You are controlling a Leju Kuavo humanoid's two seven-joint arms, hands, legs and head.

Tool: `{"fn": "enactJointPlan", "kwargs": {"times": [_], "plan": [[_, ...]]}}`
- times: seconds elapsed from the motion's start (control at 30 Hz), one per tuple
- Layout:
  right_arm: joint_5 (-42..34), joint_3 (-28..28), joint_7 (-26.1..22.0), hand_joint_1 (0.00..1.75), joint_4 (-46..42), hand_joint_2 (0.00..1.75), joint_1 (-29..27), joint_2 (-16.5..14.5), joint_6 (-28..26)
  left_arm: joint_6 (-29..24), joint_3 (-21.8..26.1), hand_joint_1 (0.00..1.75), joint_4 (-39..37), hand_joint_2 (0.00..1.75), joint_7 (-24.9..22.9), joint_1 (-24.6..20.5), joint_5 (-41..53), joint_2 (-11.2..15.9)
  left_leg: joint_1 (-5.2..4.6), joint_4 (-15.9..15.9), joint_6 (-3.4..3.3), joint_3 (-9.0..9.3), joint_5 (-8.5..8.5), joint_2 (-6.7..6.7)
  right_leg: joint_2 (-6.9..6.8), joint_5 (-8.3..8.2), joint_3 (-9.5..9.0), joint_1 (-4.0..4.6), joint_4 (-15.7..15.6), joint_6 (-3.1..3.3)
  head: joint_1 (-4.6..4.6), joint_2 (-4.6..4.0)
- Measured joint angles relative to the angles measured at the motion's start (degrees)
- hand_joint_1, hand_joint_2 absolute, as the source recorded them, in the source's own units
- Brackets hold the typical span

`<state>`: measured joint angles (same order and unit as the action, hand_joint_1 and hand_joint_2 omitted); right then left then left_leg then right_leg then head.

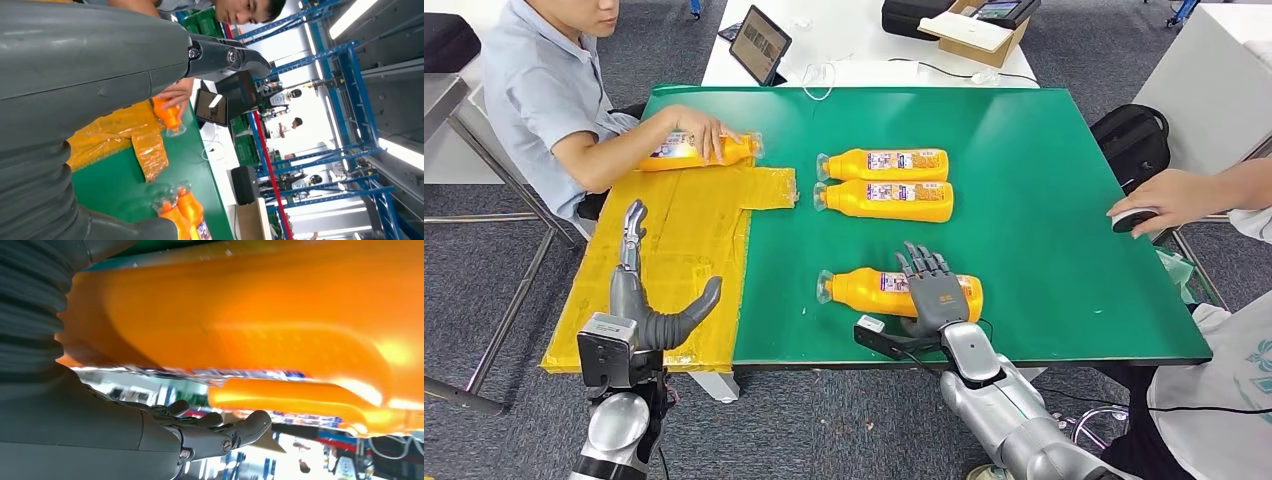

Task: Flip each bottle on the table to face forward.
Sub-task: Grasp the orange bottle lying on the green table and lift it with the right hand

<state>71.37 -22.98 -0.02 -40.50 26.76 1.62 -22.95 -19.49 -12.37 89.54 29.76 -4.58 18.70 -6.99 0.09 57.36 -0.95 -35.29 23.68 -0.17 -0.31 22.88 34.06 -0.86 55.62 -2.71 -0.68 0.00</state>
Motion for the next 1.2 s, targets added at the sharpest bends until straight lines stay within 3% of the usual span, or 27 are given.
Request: {"fn": "enactJointPlan", "kwargs": {"times": [0.23,0.47,0.6,0.63,0.7,0.77,0.8,0.97,1.2], "plan": [[1.9,-0.5,1.4,0.0,0.1,1.75,0.1,0.0,0.3,1.0,-0.1,0.0,0.8,1.75,-0.5,0.7,0.0,0.0,0.0,0.0,0.0,0.02,0.0,0.0,0.0,0.0,0.0,0.01,0.0,0.0,0.0,0.0],[1.0,-0.2,2.6,0.01,-0.8,1.75,0.2,-0.1,7.8,4.8,-0.1,0.0,1.6,1.75,-2.1,1.8,0.1,0.1,0.0,0.0,0.01,0.28,0.03,0.03,0.01,0.03,-0.17,0.0,0.0,0.02,0.01,0.0],[0.2,0.0,3.9,0.33,-1.0,1.75,0.0,0.3,11.8,6.3,-0.3,0.0,2.3,1.75,-3.2,3.0,1.1,0.2,0.0,0.0,0.0,0.46,0.07,0.03,0.02,0.04,-0.22,0.0,-0.1,0.02,0.0,0.0],[0.1,0.1,4.0,0.33,-1.2,1.75,-0.2,0.4,12.5,6.6,-0.4,0.0,2.6,1.75,-3.4,3.3,1.5,0.2,0.0,0.0,-0.01,0.53,0.09,0.03,0.02,0.06,-0.2,0.0,-0.1,0.02,-0.01,0.0],[-0.2,0.2,4.0,0.91,-1.6,1.75,-0.6,0.9,13.1,7.0,-0.8,0.0,3.0,1.75,-3.6,4.0,1.8,0.3,0.0,0.0,-0.03,0.68,0.17,0.01,0.01,0.14,-0.13,0.0,-0.1,-0.04,-0.01,0.0],[-0.3,0.3,4.1,1.61,-2.0,1.75,-1.1,1.3,13.4,7.2,-1.0,0.0,3.4,1.75,-3.7,4.5,1.9,0.3,0.0,0.0,-0.05,0.78,0.22,-0.01,0.01,0.21,-0.11,0.0,-0.1,-0.08,0.01,0.0],[-0.3,0.4,4.1,1.69,-2.2,1.75,-1.3,1.5,13.5,7.3,-1.2,0.0,3.6,1.75,-3.8,4.6,2.0,0.3,-0.01,0.0,-0.06,0.8,0.24,-0.02,0.01,0.22,-0.14,-0.01,-0.1,-0.08,0.0,0.0],[-1.4,0.7,3.4,1.65,-4.3,1.75,-2.8,3.1,14.8,8.3,-1.7,0.0,4.0,1.75,-4.2,5.2,2.4,0.7,-0.02,0.0,-0.08,0.9,0.23,-0.04,0.0,0.21,-0.24,-0.03,-0.1,-0.11,0.01,0.0],[-4.4,0.6,1.7,1.73,-7.1,1.75,-3.7,5.8,17.8,9.3,-1.8,0.0,4.1,1.75,-4.5,5.2,2.0,1.2,-0.02,0.0,-0.19,1.13,0.33,-0.04,0.0,0.3,-0.46,-0.03,-0.2,-0.2,-0.01,0.0]]}}
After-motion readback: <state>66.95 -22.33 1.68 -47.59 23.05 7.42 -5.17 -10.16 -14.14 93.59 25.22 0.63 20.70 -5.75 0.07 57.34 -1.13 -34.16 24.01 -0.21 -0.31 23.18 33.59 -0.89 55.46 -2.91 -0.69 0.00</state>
